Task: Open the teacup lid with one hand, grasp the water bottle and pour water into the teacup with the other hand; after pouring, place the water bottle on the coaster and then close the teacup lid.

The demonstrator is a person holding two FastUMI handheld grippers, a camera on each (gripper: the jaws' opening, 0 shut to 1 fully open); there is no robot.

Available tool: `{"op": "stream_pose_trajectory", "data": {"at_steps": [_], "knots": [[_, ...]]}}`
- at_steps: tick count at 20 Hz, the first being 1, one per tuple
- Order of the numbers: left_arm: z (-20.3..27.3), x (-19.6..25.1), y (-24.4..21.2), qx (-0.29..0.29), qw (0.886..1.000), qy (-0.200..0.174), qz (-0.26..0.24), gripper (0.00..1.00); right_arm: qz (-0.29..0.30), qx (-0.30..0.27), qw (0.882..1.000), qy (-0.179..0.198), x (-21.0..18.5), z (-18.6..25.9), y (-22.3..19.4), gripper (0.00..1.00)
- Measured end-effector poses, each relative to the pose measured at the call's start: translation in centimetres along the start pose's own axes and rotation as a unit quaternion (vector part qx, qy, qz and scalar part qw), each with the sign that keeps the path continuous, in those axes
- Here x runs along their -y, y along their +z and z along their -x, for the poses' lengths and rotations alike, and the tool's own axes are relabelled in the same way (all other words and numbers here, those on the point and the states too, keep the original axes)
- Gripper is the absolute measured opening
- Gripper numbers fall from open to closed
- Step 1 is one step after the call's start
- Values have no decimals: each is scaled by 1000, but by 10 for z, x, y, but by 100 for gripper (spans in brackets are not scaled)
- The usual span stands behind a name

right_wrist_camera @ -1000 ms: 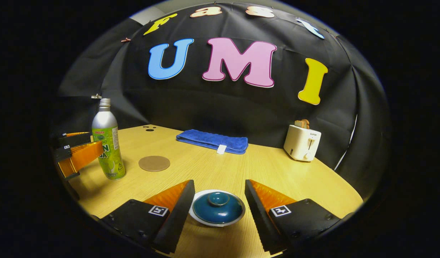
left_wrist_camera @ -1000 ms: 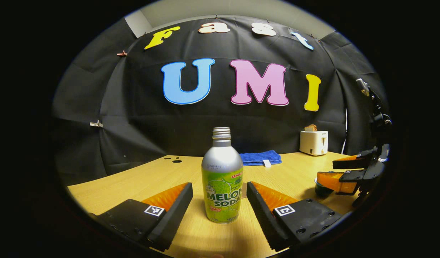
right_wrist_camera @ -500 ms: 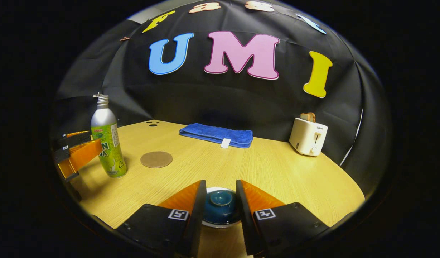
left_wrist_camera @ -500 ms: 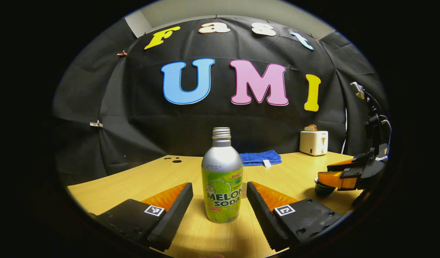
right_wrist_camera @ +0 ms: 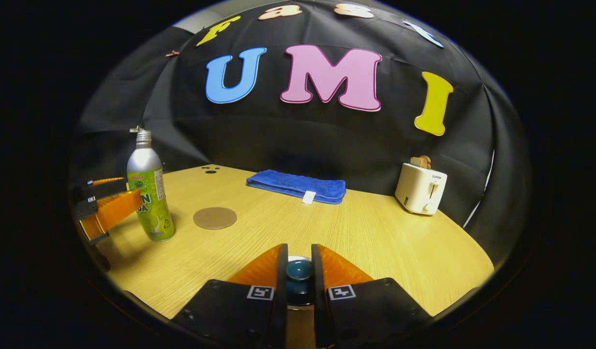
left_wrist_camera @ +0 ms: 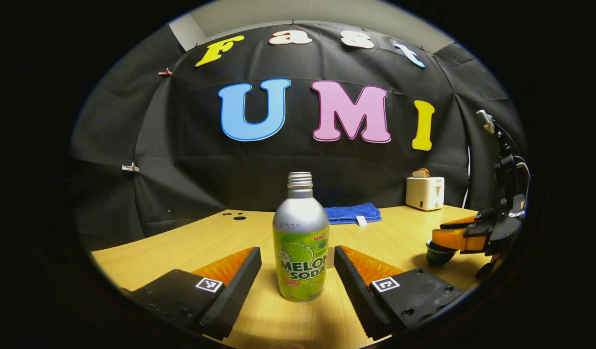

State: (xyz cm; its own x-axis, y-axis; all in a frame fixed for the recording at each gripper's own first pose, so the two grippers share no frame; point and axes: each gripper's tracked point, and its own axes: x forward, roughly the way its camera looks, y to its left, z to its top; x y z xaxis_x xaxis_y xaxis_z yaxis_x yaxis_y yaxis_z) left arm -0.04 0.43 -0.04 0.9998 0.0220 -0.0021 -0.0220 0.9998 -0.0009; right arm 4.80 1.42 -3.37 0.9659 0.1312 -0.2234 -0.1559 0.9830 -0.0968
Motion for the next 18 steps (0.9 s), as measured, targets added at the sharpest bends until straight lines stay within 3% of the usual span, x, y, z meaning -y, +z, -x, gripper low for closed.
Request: {"op": "stream_pose_trajectory", "data": {"at_steps": [11, 13, 14, 15, 18], "knots": [[-9, 3, -1, 0, 1000, -6, 0, 95, -32, 48, 998, 1, 14, 22, 27, 25], [-16, 5, -1, 1, 1000, -10, 0, 95, -36, 57, 998, -6, 26, 30, 33, 25], [-19, 6, 0, 1, 1000, -12, 0, 95, -36, 60, 998, -12, 35, 34, 34, 30], [-22, 6, -1, 1, 1000, -12, 0, 95, -36, 61, 997, -19, 44, 39, 33, 25], [-34, 9, 0, 2, 1000, -18, -1, 95, -32, 66, 996, -43, 71, 50, 26, 25]]}}
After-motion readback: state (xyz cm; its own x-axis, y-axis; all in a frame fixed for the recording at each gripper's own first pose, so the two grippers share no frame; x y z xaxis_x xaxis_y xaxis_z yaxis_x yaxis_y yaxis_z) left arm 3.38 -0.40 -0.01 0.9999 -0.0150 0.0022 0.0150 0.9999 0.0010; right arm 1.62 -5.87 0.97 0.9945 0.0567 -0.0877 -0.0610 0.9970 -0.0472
